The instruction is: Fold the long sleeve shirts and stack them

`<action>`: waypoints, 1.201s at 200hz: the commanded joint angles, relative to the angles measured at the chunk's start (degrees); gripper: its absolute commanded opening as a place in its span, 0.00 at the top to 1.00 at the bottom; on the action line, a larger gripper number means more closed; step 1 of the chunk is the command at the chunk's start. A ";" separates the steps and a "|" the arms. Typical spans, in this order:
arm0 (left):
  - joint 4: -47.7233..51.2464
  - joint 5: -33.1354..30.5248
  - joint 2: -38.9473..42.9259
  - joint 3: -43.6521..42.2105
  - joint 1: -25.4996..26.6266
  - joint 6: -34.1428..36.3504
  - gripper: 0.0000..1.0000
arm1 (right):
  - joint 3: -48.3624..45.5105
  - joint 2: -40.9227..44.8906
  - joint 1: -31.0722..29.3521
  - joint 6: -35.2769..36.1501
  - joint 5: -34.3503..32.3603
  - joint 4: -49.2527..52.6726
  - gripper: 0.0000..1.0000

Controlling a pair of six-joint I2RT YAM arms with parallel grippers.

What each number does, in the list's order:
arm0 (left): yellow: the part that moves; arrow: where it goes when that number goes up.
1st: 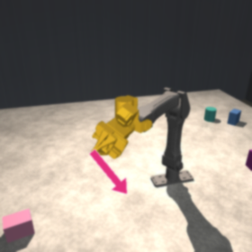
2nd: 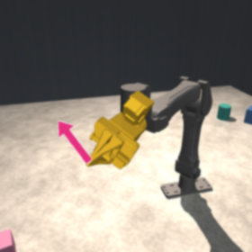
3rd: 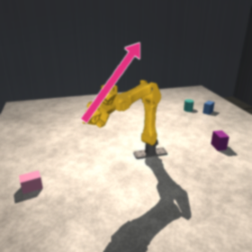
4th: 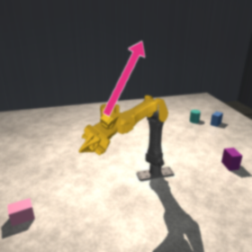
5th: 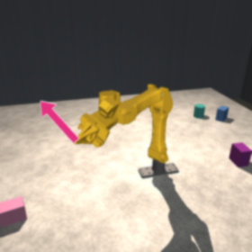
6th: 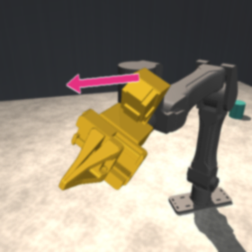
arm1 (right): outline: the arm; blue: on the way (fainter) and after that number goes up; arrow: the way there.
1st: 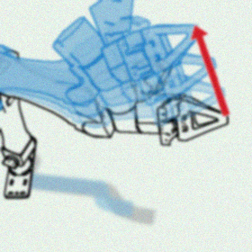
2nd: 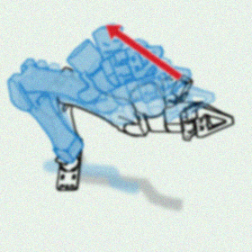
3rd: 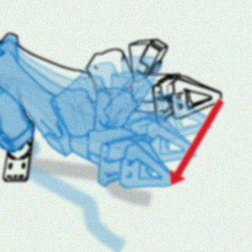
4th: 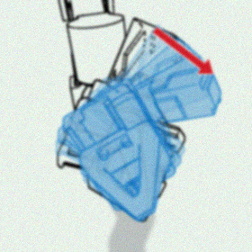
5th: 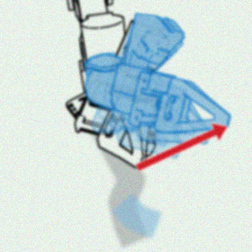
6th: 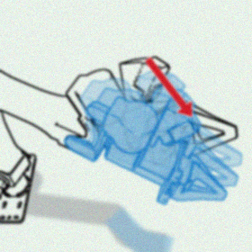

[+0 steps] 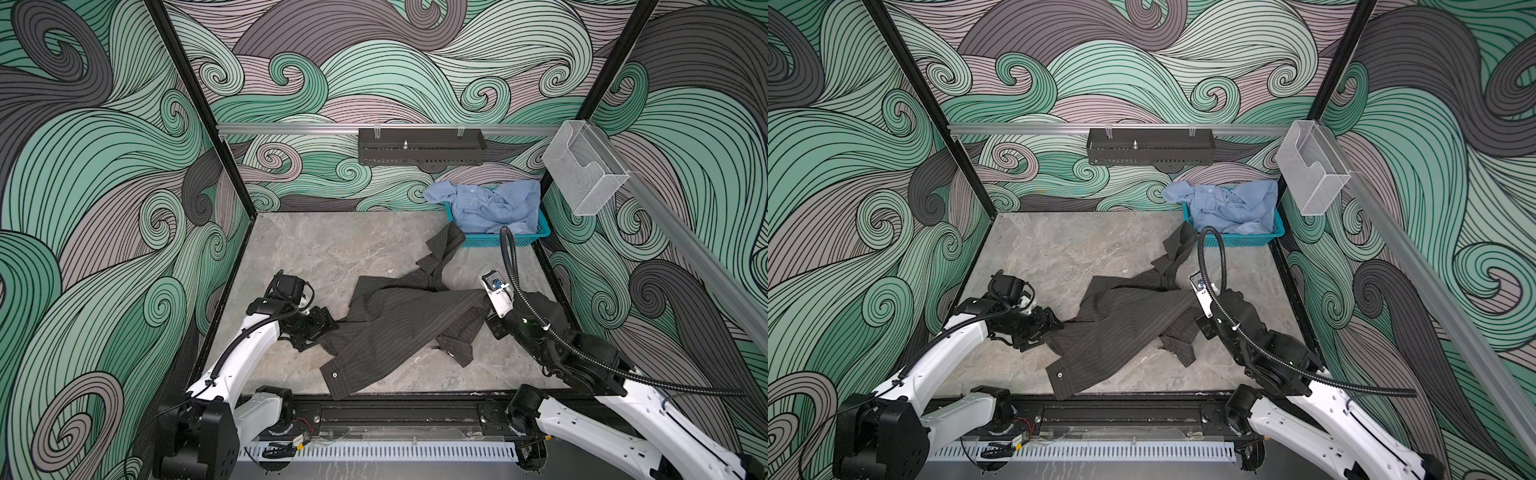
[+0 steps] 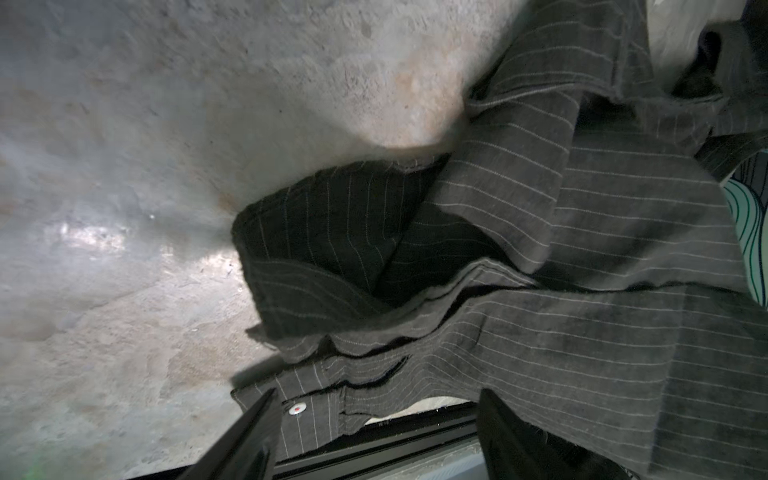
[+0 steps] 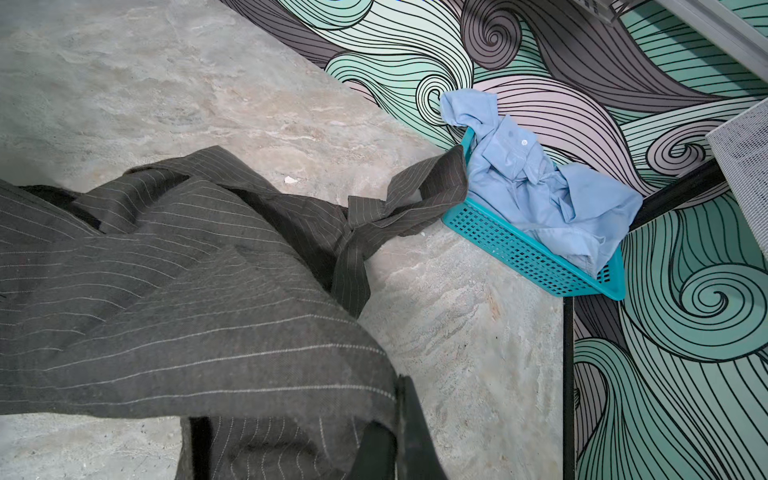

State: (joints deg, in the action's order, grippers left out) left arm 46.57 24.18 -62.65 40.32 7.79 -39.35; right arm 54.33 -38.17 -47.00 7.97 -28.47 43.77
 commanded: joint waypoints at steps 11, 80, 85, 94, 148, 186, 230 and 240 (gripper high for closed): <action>-4.49 -5.33 1.82 -1.47 0.37 -6.40 0.22 | 0.30 1.76 0.24 1.00 -1.58 -0.44 1.00; -5.67 -12.99 0.58 0.33 0.27 -6.77 0.24 | 0.22 3.68 0.25 1.47 -1.08 0.92 1.00; -6.11 -12.79 -0.14 0.50 0.29 -6.99 0.25 | 0.25 3.80 0.20 1.44 -0.99 0.99 1.00; -6.83 -12.48 -1.44 0.81 0.29 -7.10 0.26 | 0.13 4.02 0.25 1.44 -0.83 1.07 1.00; -10.01 -10.30 -5.41 1.91 0.53 -7.40 0.66 | 0.08 4.94 0.20 1.04 -0.63 2.19 1.00; -8.91 -10.11 -4.70 1.60 0.48 -6.27 0.94 | -0.01 4.55 0.25 1.08 -0.60 2.11 1.00; -6.23 -15.35 -4.61 7.41 0.00 -4.91 1.00 | -0.34 3.77 0.33 2.65 -1.26 1.08 1.00; -6.00 -16.01 -5.21 9.78 -0.92 -4.22 1.00 | -0.44 3.55 0.50 3.71 -1.65 0.45 1.00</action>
State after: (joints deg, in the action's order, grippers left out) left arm 39.09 12.01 -67.68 43.86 8.01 -45.45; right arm 54.28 -34.13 -46.96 9.69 -28.49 45.84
